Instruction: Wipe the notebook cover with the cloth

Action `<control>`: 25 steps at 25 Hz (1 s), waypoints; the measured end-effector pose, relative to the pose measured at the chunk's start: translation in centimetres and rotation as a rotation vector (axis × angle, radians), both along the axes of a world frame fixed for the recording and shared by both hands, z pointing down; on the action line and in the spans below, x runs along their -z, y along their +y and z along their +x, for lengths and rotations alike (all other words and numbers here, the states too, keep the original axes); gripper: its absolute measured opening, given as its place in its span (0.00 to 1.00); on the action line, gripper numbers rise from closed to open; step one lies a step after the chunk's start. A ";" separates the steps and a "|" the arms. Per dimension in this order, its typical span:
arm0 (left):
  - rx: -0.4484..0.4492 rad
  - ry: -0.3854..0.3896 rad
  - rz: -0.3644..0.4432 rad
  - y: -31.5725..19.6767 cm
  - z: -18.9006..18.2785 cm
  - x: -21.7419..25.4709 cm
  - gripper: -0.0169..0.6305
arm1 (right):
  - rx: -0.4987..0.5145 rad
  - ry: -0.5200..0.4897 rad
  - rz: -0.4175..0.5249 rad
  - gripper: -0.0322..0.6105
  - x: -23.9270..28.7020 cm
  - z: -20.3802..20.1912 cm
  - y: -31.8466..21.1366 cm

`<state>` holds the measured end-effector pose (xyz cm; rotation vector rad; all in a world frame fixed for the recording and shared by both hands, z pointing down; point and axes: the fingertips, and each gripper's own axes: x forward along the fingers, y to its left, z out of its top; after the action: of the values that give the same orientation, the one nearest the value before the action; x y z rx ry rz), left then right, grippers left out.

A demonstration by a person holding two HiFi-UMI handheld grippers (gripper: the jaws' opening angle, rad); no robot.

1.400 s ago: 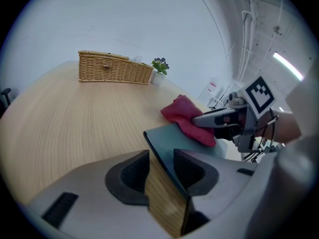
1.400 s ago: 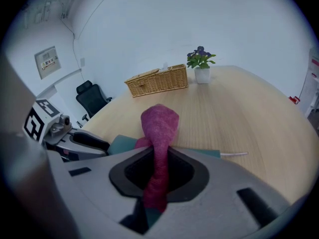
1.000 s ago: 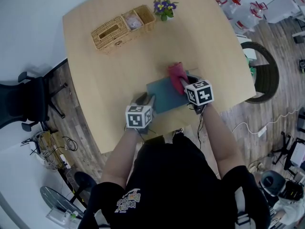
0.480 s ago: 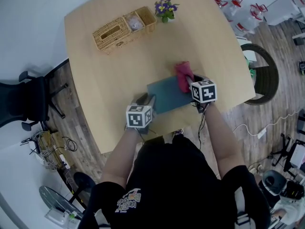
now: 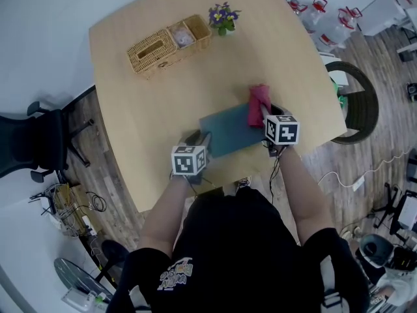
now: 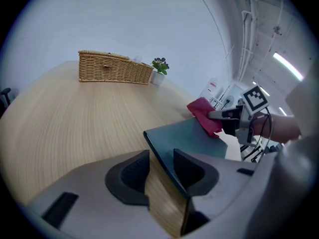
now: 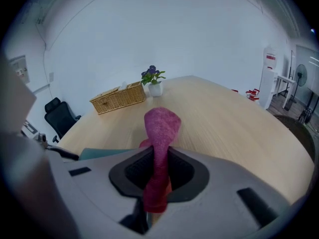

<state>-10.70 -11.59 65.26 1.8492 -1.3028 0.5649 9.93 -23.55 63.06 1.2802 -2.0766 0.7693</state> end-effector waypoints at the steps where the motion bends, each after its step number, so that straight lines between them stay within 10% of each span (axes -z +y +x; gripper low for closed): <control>1: 0.001 -0.001 0.001 0.0 0.0 0.0 0.25 | -0.012 -0.003 0.010 0.16 0.3 0.5 0.0; 25: 0.001 0.002 -0.003 0.0 0.1 0.3 0.25 | 0.247 -0.277 -0.094 0.16 2.7 -11.7 10.4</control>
<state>-10.62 -11.60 64.93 1.8458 -1.3013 0.5641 -1.75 -13.19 60.40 0.8841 -2.3299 0.9610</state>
